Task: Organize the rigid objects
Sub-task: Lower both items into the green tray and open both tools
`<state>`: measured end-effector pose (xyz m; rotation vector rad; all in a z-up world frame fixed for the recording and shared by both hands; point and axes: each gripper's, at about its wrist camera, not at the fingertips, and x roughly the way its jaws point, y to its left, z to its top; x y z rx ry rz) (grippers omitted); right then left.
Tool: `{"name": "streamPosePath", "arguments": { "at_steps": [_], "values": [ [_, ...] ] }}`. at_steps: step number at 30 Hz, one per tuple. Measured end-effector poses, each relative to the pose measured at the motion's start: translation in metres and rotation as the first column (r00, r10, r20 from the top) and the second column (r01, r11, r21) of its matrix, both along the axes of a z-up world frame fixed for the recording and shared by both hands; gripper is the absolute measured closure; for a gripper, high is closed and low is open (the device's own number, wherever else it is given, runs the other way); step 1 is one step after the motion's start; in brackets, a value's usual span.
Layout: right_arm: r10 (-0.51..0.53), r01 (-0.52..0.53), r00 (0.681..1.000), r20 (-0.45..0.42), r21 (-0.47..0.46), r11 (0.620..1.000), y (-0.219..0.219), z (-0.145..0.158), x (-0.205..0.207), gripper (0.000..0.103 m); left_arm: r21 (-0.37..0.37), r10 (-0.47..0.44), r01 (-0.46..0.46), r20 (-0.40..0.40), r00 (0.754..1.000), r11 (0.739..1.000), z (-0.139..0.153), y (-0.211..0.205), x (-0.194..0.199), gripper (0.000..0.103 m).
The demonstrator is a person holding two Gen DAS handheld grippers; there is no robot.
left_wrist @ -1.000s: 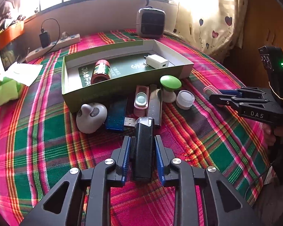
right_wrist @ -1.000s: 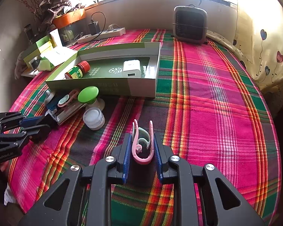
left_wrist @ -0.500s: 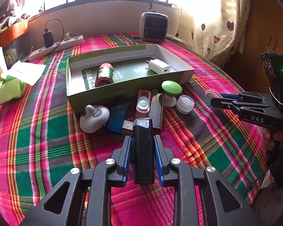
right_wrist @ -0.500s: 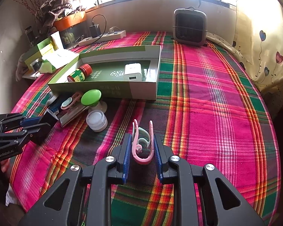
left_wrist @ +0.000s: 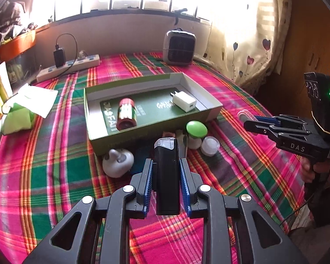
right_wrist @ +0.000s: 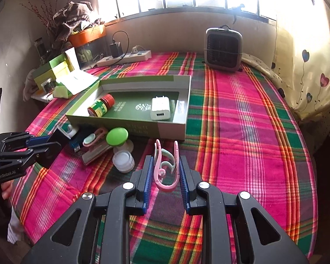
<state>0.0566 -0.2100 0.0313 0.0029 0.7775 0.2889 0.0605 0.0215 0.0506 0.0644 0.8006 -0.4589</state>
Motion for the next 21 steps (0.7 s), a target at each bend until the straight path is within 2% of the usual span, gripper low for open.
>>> {"name": "streamPosePath", "arguments": {
  "at_steps": [6,13,21],
  "values": [
    [0.027,-0.027,0.999,0.033,-0.013,1.0,0.009,0.015,0.01,0.079,0.009,0.023,-0.024,0.023,0.999,1.0,0.014,0.006,0.016,0.081],
    [0.055,-0.055,0.997,0.058,-0.013,0.998,0.02,0.026,0.032,0.079,0.003,0.063,-0.063,0.027,0.998,0.998,0.025,0.014,0.053,0.081],
    [0.107,-0.106,0.994,0.021,-0.008,0.994,0.035,0.022,0.067,0.079,0.016,0.089,-0.089,0.013,0.996,0.996,0.025,0.019,0.091,0.08]
  ]
}}
